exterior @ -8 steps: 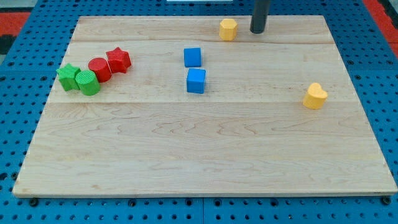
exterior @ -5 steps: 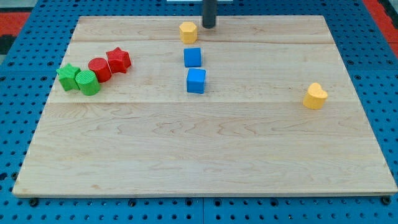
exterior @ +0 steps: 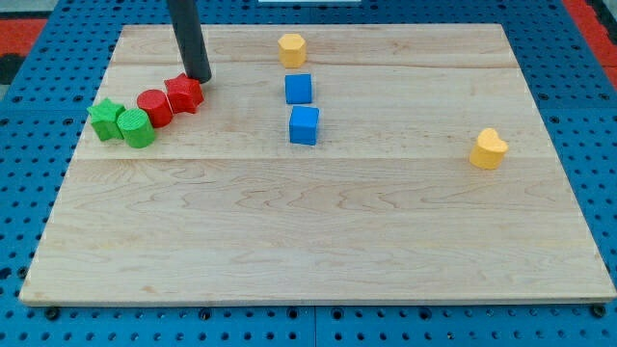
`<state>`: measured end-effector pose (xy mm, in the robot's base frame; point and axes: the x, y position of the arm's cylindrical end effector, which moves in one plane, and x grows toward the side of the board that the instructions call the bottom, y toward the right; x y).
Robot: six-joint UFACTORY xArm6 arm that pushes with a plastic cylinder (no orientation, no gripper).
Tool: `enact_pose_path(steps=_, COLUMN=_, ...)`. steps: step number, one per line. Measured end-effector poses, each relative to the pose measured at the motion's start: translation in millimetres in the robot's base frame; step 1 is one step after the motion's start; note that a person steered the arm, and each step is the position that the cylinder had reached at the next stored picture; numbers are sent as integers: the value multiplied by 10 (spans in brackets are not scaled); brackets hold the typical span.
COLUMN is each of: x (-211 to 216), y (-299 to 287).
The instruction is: Slide red star to the line of blocks
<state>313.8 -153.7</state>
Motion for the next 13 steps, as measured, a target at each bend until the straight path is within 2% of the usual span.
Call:
enact_pose_path(steps=3, x=-7, y=-99)
enact_pose_path(steps=4, x=-160, y=-422)
enact_pose_path(steps=5, x=86, y=-447)
enact_pose_path(steps=6, x=556, y=384)
enact_pose_path(steps=7, x=986, y=739)
enact_pose_path(steps=8, x=1170, y=1045)
enact_pose_path(steps=9, x=1259, y=570)
enact_pose_path(steps=10, x=1514, y=724)
enact_pose_path(steps=12, x=1638, y=976)
enact_pose_path(steps=13, x=2246, y=1004)
